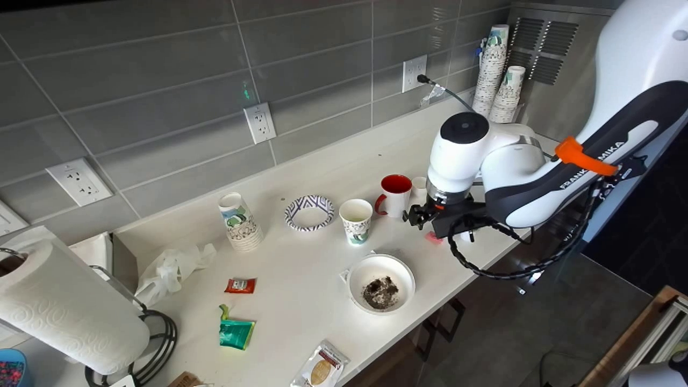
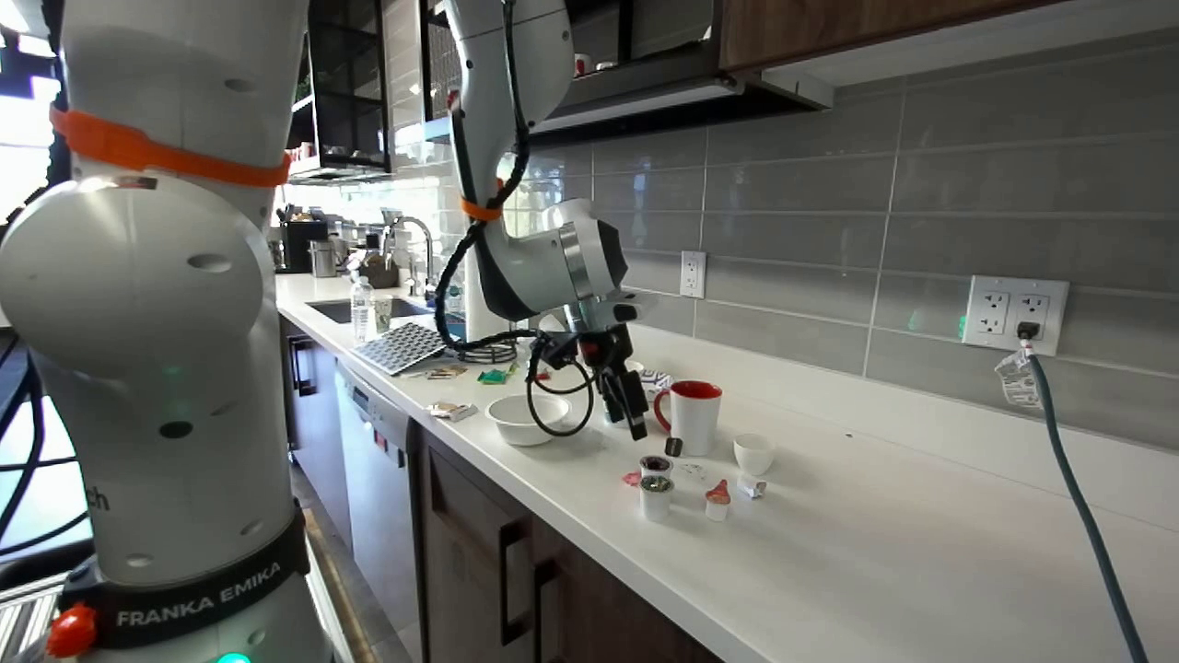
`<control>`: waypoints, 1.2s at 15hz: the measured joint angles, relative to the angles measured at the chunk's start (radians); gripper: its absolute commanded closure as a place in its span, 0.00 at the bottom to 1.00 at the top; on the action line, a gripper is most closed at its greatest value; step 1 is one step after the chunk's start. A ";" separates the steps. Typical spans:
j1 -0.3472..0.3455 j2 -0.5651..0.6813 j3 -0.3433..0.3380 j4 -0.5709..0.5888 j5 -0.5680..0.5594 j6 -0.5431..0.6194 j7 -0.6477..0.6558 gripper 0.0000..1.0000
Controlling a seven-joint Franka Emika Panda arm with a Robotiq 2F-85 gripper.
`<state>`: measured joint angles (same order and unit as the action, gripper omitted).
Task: Move the tea bag to the other cup
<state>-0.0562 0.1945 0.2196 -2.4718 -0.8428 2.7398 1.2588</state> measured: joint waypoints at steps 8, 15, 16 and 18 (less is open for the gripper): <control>-0.007 0.072 -0.045 0.019 -0.124 0.115 -0.102 0.00; -0.007 0.139 -0.076 0.099 -0.227 0.115 -0.121 0.00; -0.007 0.149 -0.077 0.110 -0.234 0.116 -0.121 0.00; -0.007 0.171 -0.078 0.130 -0.244 0.120 -0.121 0.00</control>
<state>-0.0632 0.3655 0.1414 -2.3423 -1.0872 2.8596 1.1373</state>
